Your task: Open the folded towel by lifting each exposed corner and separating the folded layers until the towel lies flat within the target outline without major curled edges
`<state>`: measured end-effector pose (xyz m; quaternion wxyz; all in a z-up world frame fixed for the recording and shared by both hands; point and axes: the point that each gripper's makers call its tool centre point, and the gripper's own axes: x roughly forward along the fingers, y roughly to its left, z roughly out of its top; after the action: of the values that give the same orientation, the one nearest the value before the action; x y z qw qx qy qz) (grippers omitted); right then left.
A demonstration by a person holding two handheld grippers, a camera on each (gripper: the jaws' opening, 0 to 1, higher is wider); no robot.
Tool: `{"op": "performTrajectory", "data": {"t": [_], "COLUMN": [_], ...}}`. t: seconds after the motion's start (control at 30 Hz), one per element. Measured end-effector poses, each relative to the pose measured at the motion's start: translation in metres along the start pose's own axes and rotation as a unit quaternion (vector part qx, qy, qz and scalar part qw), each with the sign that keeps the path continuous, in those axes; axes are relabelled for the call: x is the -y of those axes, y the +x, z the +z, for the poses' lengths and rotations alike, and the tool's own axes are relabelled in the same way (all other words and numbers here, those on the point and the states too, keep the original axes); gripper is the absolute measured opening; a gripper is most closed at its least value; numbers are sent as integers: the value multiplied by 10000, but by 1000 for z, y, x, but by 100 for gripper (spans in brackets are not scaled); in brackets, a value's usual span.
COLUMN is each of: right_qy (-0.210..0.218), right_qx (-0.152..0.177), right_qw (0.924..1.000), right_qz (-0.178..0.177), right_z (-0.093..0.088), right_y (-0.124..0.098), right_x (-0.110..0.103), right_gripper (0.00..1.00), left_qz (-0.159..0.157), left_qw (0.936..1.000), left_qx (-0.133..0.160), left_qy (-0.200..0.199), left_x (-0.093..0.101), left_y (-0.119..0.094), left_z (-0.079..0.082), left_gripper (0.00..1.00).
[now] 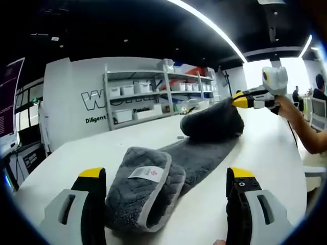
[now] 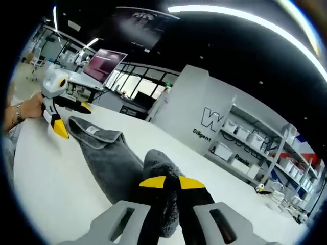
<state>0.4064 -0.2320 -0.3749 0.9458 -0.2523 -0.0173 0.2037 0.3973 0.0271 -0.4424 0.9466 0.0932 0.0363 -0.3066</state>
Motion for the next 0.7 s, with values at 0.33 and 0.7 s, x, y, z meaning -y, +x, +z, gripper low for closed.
{"op": "performTrajectory", "data": {"t": [0.33,0.7], "right_qy": [267,625], "right_qx": [-101,-313], "right_qw": [9988,9942], "right_qz": [-401,-823], "right_z": [-18,-45], "right_y": [-12,-24], "right_x": [25,52], "right_gripper": [2,2], "left_qz": [17,31], "left_qw": [10000,10000], "left_qx": [-28,-46], "left_qy": [20,39], "left_x": [1,10], "left_y": [0,-7], "left_z": [-1,-2], "left_gripper": [96,96]}}
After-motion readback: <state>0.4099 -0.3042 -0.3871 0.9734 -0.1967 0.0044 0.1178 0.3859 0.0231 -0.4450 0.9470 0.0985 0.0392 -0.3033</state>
